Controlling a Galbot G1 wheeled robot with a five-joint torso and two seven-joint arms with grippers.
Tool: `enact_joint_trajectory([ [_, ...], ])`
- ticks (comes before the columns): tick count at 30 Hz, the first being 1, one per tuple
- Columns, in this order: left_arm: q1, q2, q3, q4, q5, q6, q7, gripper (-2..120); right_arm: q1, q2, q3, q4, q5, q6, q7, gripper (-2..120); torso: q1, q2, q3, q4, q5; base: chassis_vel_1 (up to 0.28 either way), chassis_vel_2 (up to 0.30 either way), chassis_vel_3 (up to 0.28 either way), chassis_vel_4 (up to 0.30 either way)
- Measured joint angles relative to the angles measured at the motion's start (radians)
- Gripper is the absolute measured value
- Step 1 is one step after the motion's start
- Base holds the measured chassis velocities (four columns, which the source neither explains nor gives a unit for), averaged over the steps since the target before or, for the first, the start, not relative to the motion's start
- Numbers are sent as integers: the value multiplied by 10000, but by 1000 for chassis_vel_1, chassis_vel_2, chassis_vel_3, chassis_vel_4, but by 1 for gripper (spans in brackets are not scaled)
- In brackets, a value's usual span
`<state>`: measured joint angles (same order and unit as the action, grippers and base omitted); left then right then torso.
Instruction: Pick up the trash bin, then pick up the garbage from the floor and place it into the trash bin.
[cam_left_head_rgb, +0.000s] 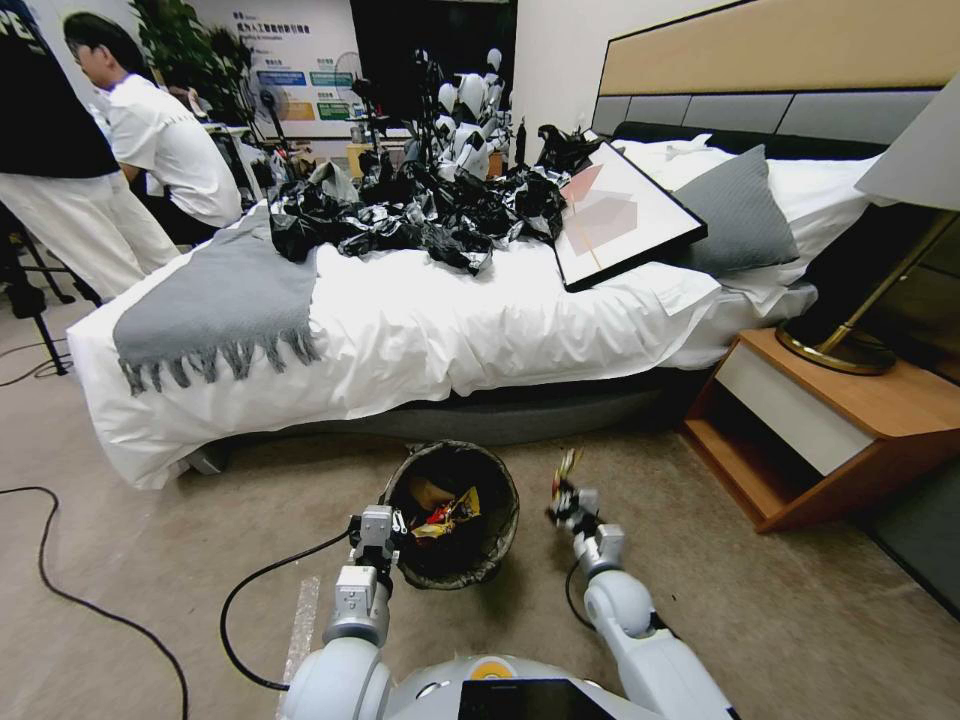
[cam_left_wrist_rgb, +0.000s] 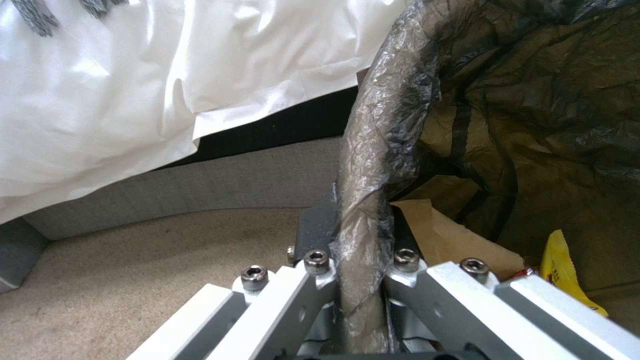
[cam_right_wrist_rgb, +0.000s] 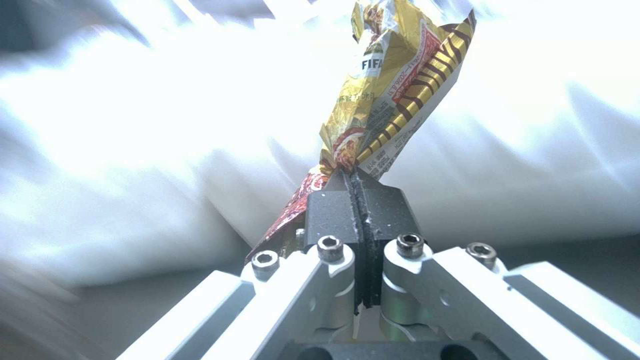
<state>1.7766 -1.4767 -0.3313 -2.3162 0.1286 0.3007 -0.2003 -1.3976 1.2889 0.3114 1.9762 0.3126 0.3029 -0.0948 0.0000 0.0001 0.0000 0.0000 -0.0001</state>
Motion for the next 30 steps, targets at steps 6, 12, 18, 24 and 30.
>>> enact_joint_trajectory([
  [6,-10,17,-1,24,-1,7,9,0,-224,-150,-327,915,624,806,-1901,0,0,0,0,1,0,0,0,0,0],
  [12,-81,-8,46,93,-3,19,23,0,-604,-774,-1792,1590,386,830,-3118,0,0,0,0,0,1,0,0,0,0],
  [18,-71,-58,68,111,55,19,28,0,-471,-874,-2479,919,-129,769,-3052,0,0,0,0,1,1,0,0,0,0],
  [24,-78,-76,63,111,64,19,32,0,-423,-705,-2788,227,-397,794,-2993,0,0,0,0,0,1,0,0,0,0],
  [30,-57,-73,69,68,73,18,35,0,-301,-592,-2706,-491,-407,899,-2909,0,0,0,0,1,0,0,0,0,0],
])
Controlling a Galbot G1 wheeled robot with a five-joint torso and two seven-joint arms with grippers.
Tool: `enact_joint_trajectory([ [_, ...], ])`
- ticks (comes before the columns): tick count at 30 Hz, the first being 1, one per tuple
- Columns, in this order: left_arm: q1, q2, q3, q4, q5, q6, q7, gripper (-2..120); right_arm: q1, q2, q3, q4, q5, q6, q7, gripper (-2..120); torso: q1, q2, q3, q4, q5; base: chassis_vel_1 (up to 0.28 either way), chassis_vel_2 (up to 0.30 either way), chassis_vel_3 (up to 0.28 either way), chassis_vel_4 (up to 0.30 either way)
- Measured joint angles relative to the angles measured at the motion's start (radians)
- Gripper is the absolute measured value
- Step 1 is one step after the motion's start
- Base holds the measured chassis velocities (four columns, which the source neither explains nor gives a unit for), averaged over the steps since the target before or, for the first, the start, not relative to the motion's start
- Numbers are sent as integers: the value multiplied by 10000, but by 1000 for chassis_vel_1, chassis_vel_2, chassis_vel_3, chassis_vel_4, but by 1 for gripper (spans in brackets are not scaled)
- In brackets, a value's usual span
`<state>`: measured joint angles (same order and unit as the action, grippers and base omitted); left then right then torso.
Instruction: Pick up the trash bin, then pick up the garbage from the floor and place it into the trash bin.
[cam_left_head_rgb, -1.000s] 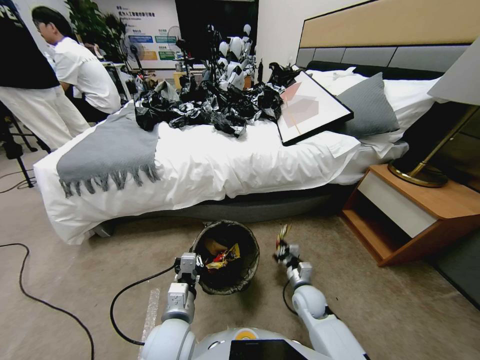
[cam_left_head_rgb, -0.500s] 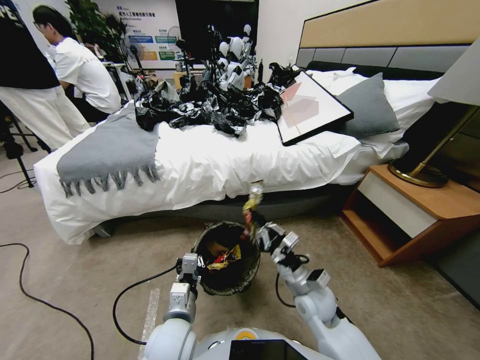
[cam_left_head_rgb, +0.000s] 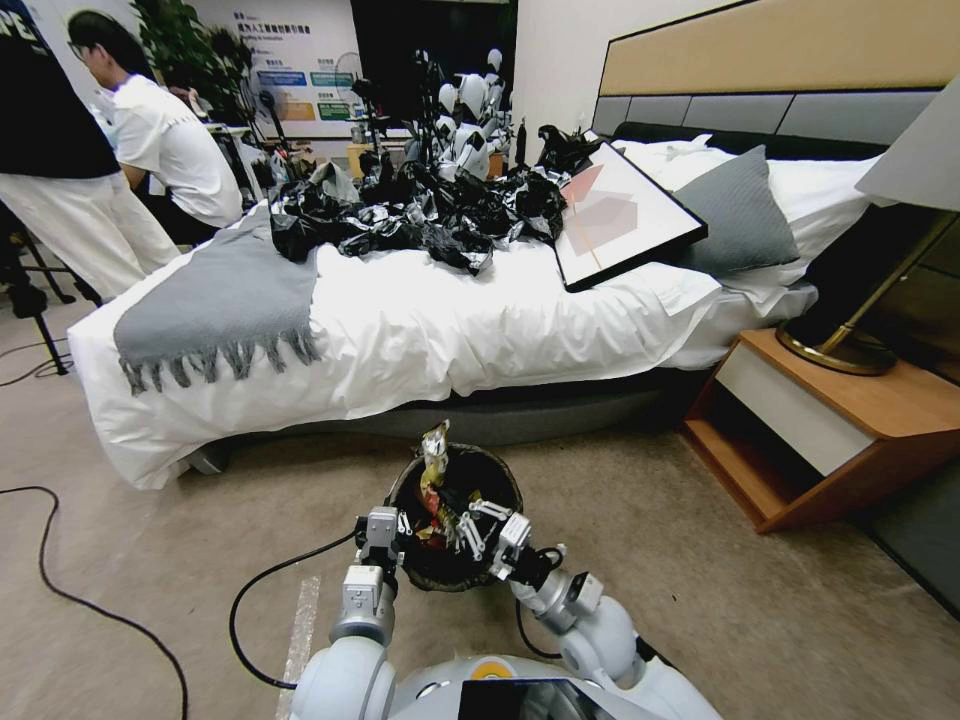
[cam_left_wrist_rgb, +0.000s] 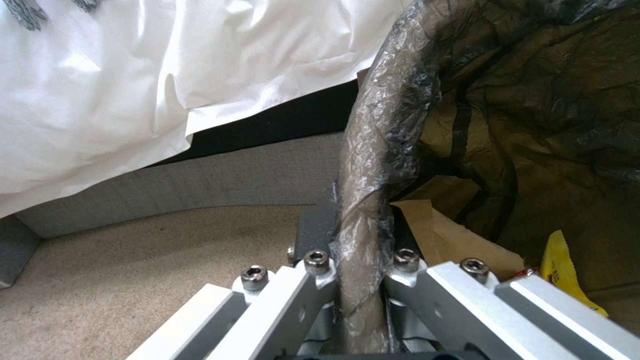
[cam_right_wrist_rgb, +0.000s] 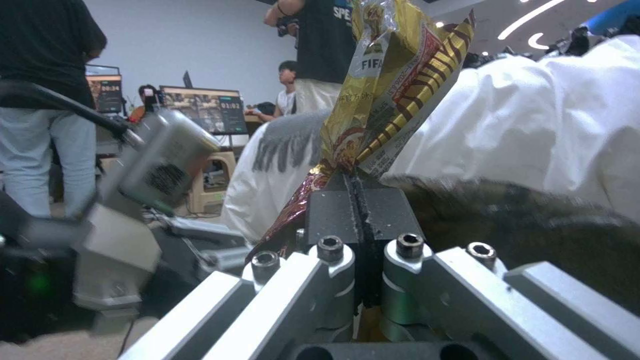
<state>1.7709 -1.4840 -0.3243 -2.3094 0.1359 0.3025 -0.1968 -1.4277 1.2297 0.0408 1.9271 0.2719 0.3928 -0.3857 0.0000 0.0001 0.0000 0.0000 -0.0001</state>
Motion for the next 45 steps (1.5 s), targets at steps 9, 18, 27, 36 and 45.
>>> enact_joint_trajectory([
  [9,7,10,3,-36,1,-3,3,0,180,109,274,-654,159,83,119,0,0,0,0,0,1,0,0,0,0],
  [18,6,44,-2,-58,-12,-3,5,0,176,85,400,-700,149,20,136,6,0,0,0,0,1,0,0,0,0],
  [27,-12,79,-6,-64,-36,-2,6,0,111,26,436,-663,121,23,126,41,0,0,0,-1,1,0,0,0,0],
  [36,25,136,-49,-156,-57,11,7,0,158,-154,464,-597,74,19,140,69,0,-1,0,0,1,0,0,0,0],
  [45,46,126,-63,-183,-55,32,8,0,102,-161,452,-450,-22,33,103,99,0,-1,0,0,1,0,0,0,0],
])
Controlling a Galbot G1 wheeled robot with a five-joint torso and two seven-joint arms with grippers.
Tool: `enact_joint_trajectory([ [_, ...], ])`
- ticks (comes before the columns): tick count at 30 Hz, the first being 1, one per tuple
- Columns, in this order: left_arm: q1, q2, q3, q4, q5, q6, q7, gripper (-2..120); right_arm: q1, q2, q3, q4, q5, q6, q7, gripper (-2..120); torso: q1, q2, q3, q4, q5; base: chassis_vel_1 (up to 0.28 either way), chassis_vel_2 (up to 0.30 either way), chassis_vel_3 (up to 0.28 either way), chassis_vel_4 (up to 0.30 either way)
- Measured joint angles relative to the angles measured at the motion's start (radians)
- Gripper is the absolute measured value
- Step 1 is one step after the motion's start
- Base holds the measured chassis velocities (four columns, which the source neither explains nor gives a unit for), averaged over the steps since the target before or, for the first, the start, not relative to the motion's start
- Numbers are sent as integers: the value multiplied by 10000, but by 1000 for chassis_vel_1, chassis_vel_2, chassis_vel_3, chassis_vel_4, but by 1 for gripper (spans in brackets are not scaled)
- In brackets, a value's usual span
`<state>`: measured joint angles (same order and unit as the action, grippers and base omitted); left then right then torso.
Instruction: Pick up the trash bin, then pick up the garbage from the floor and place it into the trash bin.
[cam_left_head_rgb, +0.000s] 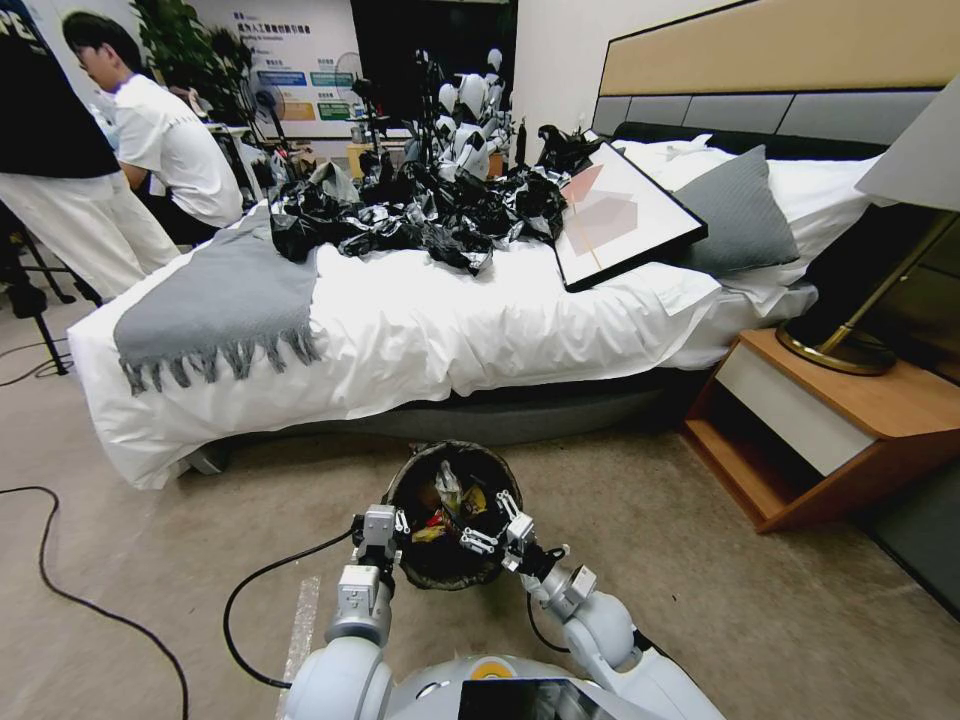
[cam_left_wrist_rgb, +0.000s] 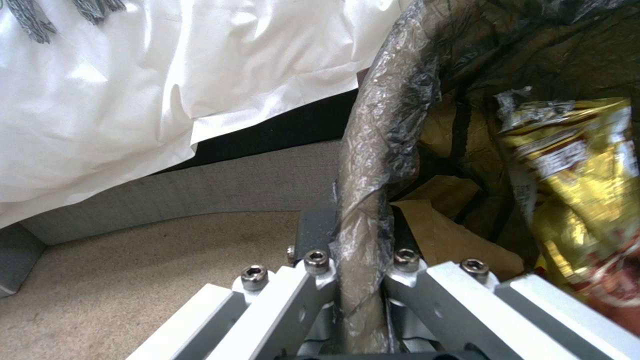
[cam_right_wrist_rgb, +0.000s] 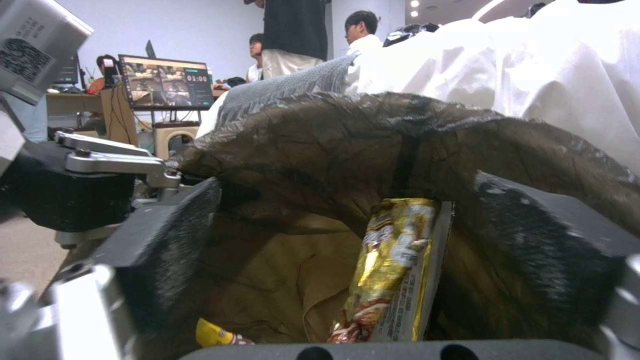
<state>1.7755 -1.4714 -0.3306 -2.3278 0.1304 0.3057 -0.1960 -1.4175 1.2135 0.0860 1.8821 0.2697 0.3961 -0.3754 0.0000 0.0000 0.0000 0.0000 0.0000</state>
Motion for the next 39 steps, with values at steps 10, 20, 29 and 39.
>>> enact_joint_trajectory([
  [10,-92,6,-51,91,-53,45,-4,0,-268,-86,128,762,-253,113,-149,100,0,-1,0,0,0,0,0,0,0],
  [20,-94,13,-150,107,-92,58,-9,0,-595,164,648,2863,-1013,-155,1295,100,0,0,-1,1,-2,0,0,0,0],
  [29,-99,-40,-174,136,-101,46,-18,0,-1408,1110,2758,3850,-2172,-858,4144,100,0,0,-1,-2,0,0,0,0,0],
  [39,-134,-17,-172,171,-175,30,-43,0,-2250,1775,3974,3002,-2098,-126,4417,100,0,0,0,0,1,0,0,0,0],
])
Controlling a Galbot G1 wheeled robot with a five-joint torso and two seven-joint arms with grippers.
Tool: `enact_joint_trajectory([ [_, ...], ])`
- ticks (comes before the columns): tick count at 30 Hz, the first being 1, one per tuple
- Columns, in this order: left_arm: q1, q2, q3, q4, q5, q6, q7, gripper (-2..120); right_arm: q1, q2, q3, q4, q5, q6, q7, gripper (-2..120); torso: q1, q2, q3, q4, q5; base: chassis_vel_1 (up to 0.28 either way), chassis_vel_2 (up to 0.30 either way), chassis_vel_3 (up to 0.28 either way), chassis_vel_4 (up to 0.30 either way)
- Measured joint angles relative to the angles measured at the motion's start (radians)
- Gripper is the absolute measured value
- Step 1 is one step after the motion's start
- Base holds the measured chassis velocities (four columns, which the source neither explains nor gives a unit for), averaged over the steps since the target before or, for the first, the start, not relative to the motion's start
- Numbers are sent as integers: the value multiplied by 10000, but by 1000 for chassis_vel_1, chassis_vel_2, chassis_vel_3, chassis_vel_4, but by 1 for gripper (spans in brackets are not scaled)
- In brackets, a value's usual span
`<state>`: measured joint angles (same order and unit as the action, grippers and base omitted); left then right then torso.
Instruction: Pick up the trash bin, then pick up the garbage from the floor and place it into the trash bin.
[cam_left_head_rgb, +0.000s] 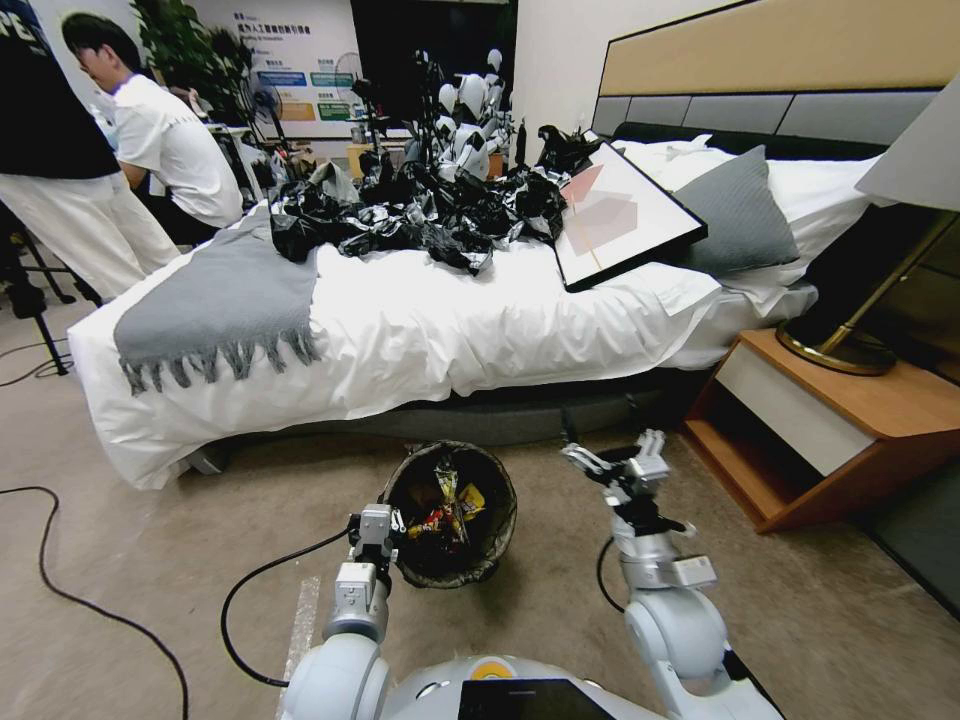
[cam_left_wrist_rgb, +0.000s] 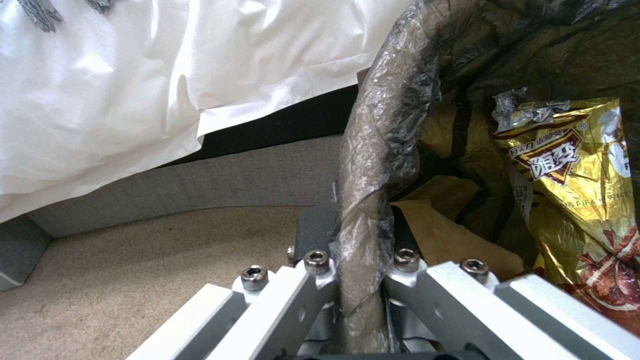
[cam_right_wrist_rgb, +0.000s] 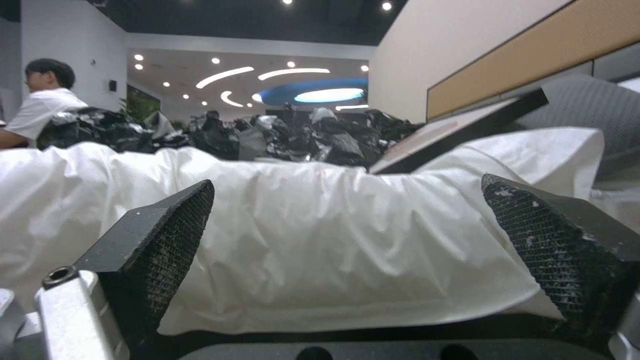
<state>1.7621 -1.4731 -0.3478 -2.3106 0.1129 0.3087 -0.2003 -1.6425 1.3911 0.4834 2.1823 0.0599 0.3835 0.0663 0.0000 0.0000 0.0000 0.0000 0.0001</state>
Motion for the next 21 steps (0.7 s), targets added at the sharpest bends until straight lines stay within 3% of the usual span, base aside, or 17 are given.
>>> enact_joint_trajectory([
  [21,-5,31,30,-141,-148,63,-70,0,188,124,-37,-513,33,23,-66,100,0,0,0,0,-2,2,1,3,2],
])
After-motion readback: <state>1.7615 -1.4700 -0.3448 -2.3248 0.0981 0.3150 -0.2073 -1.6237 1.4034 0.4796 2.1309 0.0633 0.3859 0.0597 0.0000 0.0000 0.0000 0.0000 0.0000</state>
